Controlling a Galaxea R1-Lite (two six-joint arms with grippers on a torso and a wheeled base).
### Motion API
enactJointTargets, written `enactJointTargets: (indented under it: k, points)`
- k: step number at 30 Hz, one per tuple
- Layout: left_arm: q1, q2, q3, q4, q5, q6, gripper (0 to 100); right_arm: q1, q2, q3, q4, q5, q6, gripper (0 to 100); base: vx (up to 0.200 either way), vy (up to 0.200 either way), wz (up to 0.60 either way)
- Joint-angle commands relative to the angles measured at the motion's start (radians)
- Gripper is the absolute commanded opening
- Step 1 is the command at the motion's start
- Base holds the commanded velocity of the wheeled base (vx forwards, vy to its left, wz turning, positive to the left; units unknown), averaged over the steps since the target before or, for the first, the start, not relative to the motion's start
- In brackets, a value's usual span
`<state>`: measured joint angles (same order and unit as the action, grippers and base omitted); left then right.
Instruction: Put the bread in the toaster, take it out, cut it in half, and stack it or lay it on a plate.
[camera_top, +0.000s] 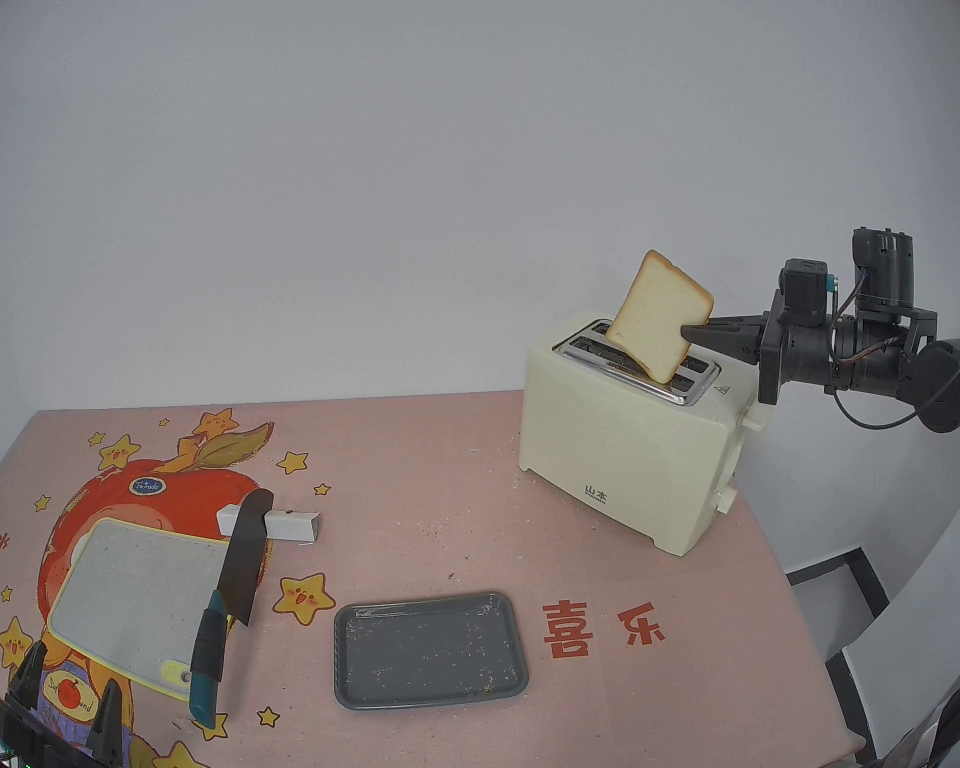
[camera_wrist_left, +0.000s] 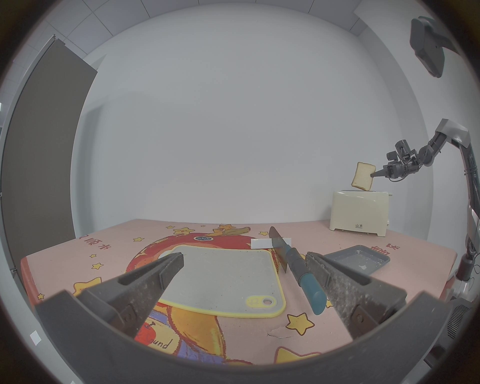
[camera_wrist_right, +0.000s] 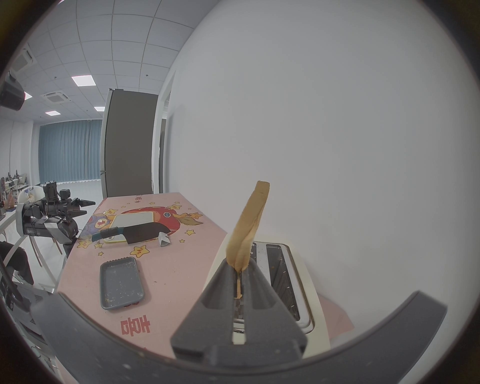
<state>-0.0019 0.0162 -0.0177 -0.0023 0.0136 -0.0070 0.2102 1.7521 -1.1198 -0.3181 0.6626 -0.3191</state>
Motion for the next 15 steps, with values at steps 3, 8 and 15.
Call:
enactJointTargets:
  k: [3,8,15]
  points:
    - [0.0,-0.016,0.018,-0.001,0.0,-0.001,100,0.0,0.01,-0.002,-0.003,0.0,-0.009,0,0.0,0.0,0.0]
    - [0.0,-0.016,0.018,-0.001,0.0,-0.001,100,0.0,0.012,0.005,-0.001,0.0,-0.011,0,0.0,0.0,0.0]
    - [0.0,-0.016,0.018,-0.001,0.0,-0.001,100,0.0,0.012,0.018,0.007,0.0,-0.014,0,0.0,0.0,0.0]
